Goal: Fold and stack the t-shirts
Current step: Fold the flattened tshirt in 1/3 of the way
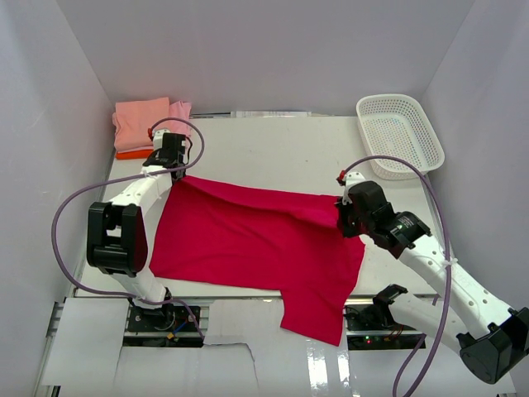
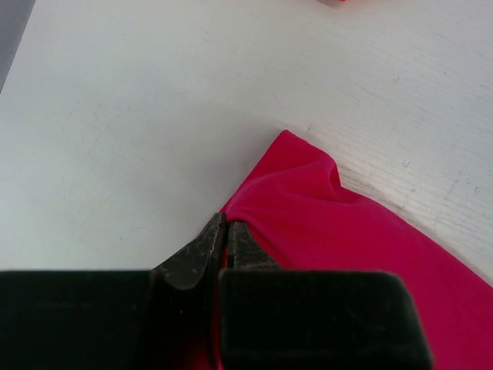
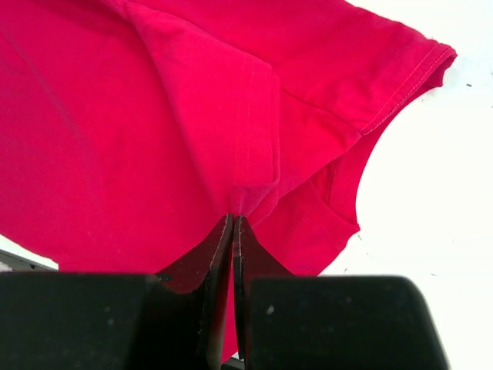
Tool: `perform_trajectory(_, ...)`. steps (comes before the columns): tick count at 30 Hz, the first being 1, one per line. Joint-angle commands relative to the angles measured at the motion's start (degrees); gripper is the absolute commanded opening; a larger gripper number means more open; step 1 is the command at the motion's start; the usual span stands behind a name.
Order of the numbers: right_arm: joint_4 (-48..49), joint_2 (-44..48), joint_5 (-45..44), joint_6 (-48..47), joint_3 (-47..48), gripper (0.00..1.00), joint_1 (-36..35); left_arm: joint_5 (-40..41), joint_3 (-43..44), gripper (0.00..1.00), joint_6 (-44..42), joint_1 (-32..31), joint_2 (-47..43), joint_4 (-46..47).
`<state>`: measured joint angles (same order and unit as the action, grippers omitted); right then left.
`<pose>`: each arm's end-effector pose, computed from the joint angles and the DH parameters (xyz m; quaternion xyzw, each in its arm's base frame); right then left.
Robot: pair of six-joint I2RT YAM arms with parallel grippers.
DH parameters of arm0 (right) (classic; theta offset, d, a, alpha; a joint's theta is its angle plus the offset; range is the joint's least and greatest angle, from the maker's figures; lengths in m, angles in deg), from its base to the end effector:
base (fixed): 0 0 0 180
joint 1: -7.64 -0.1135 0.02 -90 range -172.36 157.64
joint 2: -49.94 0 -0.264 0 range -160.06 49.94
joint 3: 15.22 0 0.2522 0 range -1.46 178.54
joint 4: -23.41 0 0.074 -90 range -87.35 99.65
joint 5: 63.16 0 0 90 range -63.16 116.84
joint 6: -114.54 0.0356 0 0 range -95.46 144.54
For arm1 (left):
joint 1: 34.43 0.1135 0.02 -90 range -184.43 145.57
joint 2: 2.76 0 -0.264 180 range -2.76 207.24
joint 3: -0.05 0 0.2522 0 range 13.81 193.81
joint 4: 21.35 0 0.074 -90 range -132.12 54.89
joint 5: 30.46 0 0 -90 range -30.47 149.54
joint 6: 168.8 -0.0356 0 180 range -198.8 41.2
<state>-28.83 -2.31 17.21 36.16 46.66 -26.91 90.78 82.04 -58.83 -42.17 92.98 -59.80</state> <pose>0.1577 0.1013 0.2906 -0.1483 0.9010 0.0863 0.3985 0.3546 -0.0296 0.2337 -0.1838 0.8967 0.1726 0.3639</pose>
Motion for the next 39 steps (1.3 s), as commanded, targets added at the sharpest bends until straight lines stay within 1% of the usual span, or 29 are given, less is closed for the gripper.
perform_trajectory(1, -1.5, 0.7, 1.3, 0.5, 1.3, 0.08, -0.5, 2.3, -1.3, 0.0, 0.5, -0.4, -3.8, -0.8)
perform_trajectory(7, -3.2, -1.7, 3.1, 1.2, 1.5, 0.08, -1.1, 2.3, -3.3, 0.0, 1.9, -0.4, -3.4, -0.9)
perform_trajectory(16, -6.2, -8.5, 3.7, 2.9, 1.8, 0.08, -2.1, 1.2, -5.4, 0.0, 3.8, -0.4, -1.3, -0.9)
perform_trajectory(21, -7.4, -10.1, 3.1, 3.3, 2.0, 0.08, -2.3, 1.4, -6.3, 0.0, 4.2, -0.4, -0.5, -0.9)
perform_trajectory(30, -12.4, -11.6, 2.2, 3.5, 3.2, 0.08, -3.2, 1.5, -10.0, 0.0, 5.9, -0.4, -1.2, -0.7)
perform_trajectory(33, -12.2, -12.4, 3.4, 3.6, 2.2, 0.08, -3.6, 2.1, -10.6, 0.0, 5.9, -0.4, -1.4, -0.8)
perform_trajectory(39, -11.4, -16.1, 5.1, 4.4, 1.1, 0.08, -7.0, 2.6, -11.2, 0.0, 6.0, -0.4, -2.1, -0.9)
